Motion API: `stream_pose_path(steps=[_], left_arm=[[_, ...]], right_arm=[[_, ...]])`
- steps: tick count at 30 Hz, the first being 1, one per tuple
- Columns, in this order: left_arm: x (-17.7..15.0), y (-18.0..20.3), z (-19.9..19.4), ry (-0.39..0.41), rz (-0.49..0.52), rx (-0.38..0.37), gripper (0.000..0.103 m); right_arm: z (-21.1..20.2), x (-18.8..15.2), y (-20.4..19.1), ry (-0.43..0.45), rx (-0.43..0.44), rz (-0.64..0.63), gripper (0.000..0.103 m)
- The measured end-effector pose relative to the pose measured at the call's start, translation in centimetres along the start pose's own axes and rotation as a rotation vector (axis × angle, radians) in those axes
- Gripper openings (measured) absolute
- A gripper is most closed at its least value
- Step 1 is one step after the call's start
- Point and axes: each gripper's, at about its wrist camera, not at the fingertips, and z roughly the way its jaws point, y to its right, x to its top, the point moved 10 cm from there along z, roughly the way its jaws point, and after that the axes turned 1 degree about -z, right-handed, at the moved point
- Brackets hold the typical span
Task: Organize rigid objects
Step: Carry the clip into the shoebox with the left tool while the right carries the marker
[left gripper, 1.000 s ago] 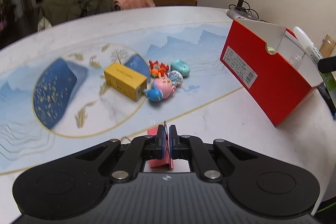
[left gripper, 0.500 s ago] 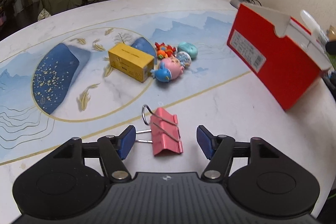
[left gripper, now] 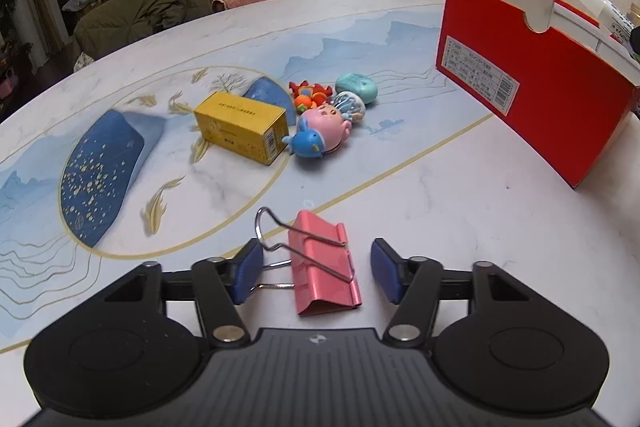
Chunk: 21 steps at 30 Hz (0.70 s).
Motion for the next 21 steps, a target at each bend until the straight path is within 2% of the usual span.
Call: stream_pose_path(steps=[1,2,3,12,21], left_arm=[[0.1,0.1,0.0,0.002,0.006,0.001,0.046],[0.2,0.2,0.1,0.001,0.008,-0.003,0.036],[0.3,0.2,0.1,0.000,0.000,-0.015,0.033],[0.6,0.3,-0.2,-0.004,-0.021,-0.015,0.033],[2.9,1.8,-2.3,0.017,-0.080,-0.086,0.033]], right_arm=[[0.0,0.0,0.0,0.000,-0.001,0.000,0.016],[0.0,0.0,0.0,0.000,-0.002,0.001,0.016],[0.0,0.0,0.0,0.000,-0.002,0.002,0.016],[-0.5,0.3,0.4,0.010,-0.007,0.005,0.016],[-1.4,1.3,3.0,0.039,-0.039,0.033,0.016]])
